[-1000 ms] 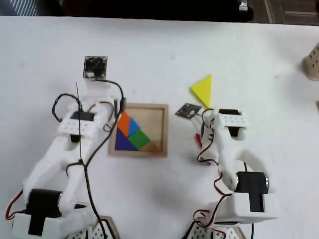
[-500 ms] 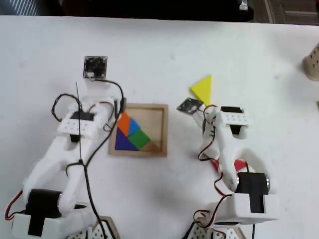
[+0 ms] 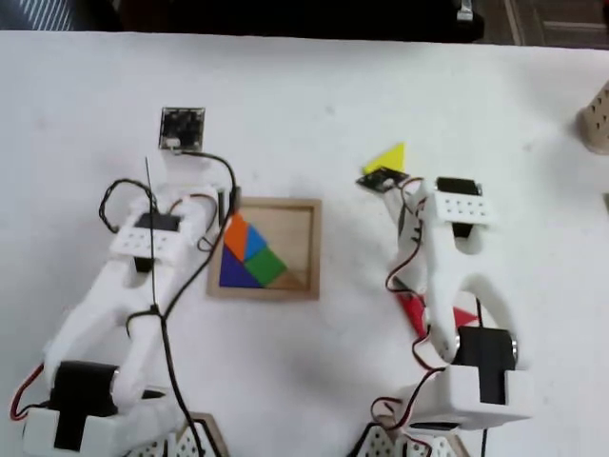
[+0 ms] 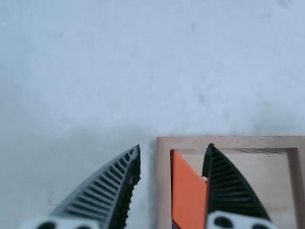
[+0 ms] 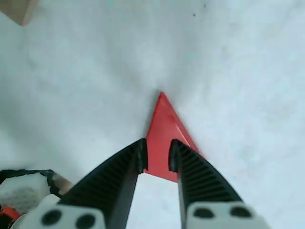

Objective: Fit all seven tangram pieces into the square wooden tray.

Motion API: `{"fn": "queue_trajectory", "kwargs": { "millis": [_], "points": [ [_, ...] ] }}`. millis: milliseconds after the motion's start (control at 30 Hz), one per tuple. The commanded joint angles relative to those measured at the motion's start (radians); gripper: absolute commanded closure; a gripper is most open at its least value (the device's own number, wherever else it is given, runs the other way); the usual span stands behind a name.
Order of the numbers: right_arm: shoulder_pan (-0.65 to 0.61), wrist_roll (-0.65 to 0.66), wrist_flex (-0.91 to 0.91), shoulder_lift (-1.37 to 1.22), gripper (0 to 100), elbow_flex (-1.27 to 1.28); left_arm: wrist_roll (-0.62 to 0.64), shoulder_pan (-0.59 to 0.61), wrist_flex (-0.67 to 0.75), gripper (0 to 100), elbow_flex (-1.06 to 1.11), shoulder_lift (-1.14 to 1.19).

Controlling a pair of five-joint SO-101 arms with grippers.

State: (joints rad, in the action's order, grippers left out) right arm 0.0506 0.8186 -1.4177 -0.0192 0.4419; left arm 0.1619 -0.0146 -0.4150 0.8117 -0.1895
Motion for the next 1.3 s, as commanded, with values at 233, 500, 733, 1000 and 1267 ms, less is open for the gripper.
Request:
{"fn": "queue_trajectory", "kwargs": {
  "millis": [233,500,733,1000,1267],
  "points": [
    [0.143,0.089,-0.019,0.229,98.1,0.143,-0.009,0.008,0.028,78,-0.035,-0.007],
    [0.305,0.262,0.150,0.363,98.1,0.453,-0.009,0.008,0.026,78,-0.035,-0.007],
    [0.364,0.319,0.346,0.360,98.1,0.574,-0.009,0.008,0.026,78,-0.035,-0.007],
    [0.231,0.160,0.427,0.237,98.1,0.479,-0.009,0.008,0.021,78,-0.035,-0.007],
    [0.120,-0.015,0.317,-0.018,98.1,0.183,-0.009,0.008,0.021,78,-0.035,-0.007]
  ]
}}
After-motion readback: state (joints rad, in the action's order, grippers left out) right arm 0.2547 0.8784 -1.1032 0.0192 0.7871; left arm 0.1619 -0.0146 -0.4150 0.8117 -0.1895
